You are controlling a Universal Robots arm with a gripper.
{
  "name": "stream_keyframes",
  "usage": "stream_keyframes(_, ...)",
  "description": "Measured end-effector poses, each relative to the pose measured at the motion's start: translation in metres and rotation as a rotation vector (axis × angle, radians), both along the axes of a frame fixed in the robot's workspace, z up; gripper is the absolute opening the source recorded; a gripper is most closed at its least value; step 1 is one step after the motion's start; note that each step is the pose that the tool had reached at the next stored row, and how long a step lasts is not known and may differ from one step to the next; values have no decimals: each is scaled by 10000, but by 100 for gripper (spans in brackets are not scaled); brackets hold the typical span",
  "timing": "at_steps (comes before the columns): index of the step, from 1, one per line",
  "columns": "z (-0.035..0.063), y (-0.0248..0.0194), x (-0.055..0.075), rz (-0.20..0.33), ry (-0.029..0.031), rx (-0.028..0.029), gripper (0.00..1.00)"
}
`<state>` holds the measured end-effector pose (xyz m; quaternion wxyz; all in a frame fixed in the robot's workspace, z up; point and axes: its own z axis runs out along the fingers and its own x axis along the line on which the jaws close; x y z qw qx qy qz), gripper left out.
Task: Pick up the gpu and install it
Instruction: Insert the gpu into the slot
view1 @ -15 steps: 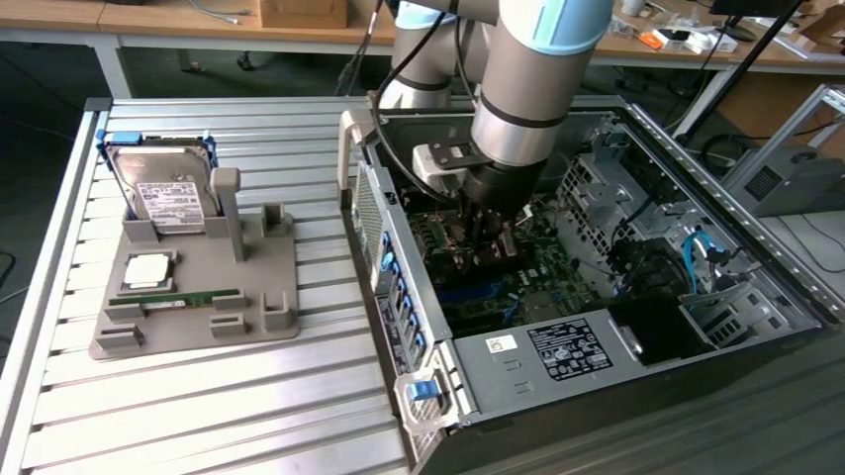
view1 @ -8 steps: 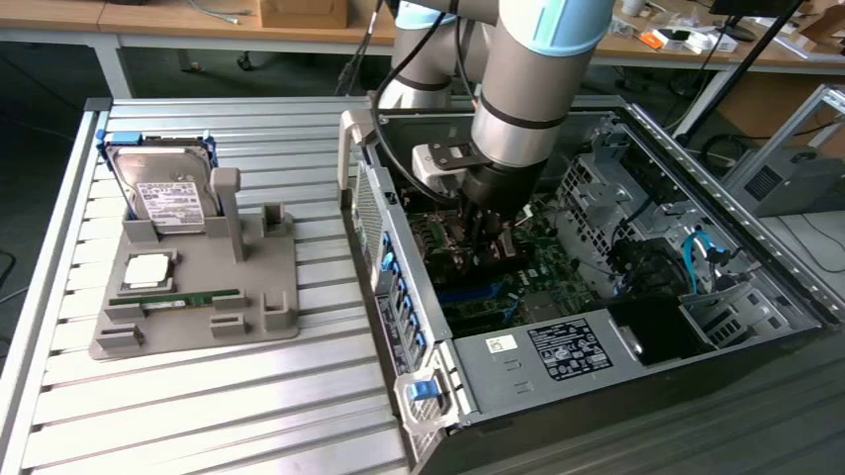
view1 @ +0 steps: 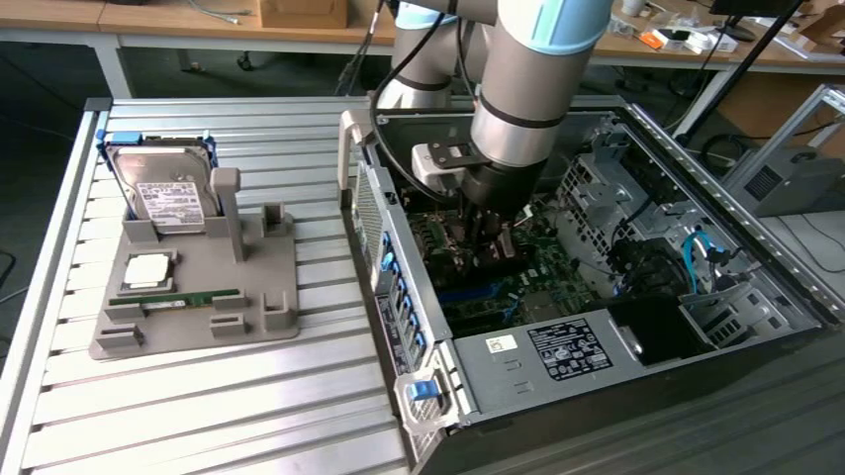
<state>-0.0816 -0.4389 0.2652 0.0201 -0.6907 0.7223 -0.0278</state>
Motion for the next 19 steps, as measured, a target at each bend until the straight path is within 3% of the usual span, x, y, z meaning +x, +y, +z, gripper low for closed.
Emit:
stream_keyframes(2, 1, 0, 0, -7, 1, -317, 27)
stream_keyframes(3, 0, 0, 0, -27, -4, -414, 27)
stream_keyframes(9, 1, 17, 1, -136, -3, -410, 27)
stream_keyframes(13, 0, 60, 3, -144, -3, -387, 27)
stream_keyframes(19, 0, 61, -72, -144, -7, -387, 27)
